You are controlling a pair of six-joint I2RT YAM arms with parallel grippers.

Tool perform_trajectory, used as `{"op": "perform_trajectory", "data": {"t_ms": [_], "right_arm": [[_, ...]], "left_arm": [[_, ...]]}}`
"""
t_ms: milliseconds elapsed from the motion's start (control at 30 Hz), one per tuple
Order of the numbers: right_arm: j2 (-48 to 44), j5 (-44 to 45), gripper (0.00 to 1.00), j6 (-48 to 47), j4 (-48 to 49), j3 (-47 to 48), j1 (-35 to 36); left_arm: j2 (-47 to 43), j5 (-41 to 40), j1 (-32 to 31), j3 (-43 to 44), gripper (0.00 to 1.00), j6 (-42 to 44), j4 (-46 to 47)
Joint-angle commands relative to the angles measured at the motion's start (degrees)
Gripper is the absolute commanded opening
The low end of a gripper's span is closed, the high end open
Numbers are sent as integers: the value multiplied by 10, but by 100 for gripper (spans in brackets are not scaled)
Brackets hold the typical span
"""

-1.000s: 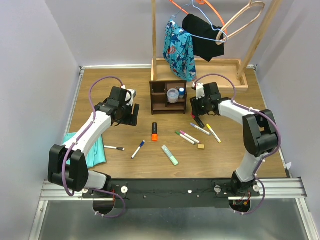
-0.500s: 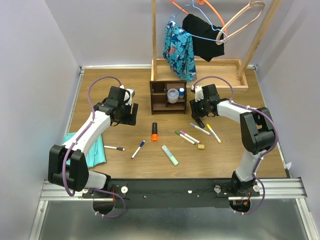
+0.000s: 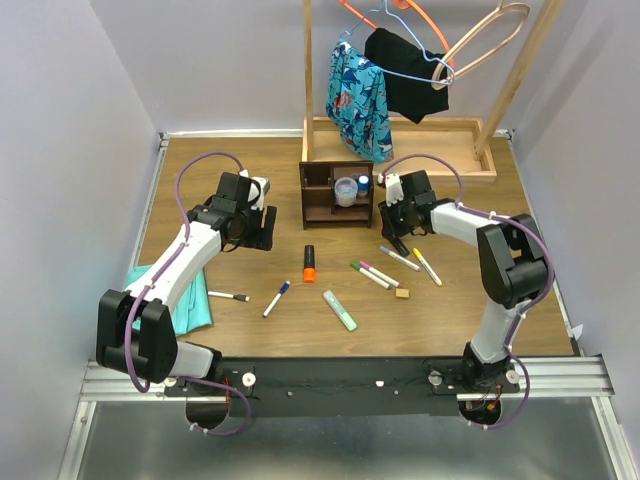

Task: Sort the stationery into containers
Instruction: Pick up the pen from the center of the board.

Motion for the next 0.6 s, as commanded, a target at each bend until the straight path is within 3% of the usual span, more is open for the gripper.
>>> {"op": "perform_trajectory", "data": {"t_ms": [0,133,233,367,567], "right_arm": [[-48,17,22,-25,-42,-17,4],[-116,-20,17,-50,-123,0,4],[-183,-102,15,-67,-158,21,4],[-248,-229,15,-10,-55,29,5],[-200,-239,10,106,155,93,53]], "left_arm": [[-4,9,5,4,80,1,6],[-5,12,5,8,80,5,7],[-4,14,5,12,80,11,7],[2,14,5,23,80,18,10],[3,24,5,23,80,30,4]]}}
